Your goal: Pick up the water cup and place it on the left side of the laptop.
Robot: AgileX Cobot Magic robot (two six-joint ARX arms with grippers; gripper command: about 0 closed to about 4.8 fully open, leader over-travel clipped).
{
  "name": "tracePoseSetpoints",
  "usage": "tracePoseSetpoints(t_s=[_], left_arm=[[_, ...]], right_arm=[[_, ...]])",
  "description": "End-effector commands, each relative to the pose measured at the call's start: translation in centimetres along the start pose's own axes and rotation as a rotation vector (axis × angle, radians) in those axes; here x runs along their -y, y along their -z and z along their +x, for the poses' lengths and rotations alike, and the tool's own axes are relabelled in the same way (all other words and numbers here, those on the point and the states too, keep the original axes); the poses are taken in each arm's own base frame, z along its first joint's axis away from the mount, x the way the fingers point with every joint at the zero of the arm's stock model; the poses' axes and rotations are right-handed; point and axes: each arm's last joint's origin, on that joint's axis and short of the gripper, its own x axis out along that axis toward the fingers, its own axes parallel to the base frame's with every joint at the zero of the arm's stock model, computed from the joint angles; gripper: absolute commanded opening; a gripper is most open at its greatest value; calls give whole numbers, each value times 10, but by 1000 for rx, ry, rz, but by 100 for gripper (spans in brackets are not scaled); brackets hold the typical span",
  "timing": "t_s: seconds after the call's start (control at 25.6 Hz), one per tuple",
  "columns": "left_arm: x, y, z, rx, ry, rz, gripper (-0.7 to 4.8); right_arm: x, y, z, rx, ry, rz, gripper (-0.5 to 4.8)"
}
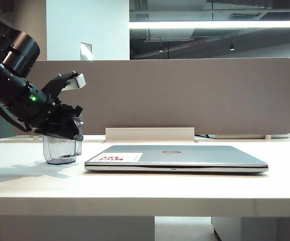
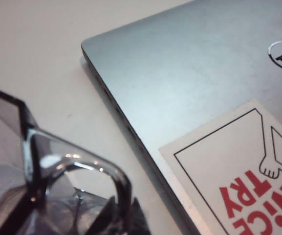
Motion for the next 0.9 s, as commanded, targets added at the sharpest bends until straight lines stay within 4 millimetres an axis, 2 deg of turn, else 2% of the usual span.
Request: tracePoseSetpoints(t_s=[0.04, 0.35, 0.62, 0.78, 0.9], left_arm=[[1, 12, 1, -88, 5, -19, -5], [-1, 4, 2, -18, -29, -102, -5], [-1, 5, 2, -20, -30, -100, -3], [-1, 5, 2, -20, -30, -94, 53], [-1, 5, 2, -20, -31, -94, 59]], right_arm=[[0, 1, 0, 2, -1, 0, -6], [0, 1, 0, 2, -1, 0, -6], [0, 1, 0, 2, -1, 0, -6], [0, 1, 0, 2, -1, 0, -6], [0, 1, 0, 2, -1, 0, -6]])
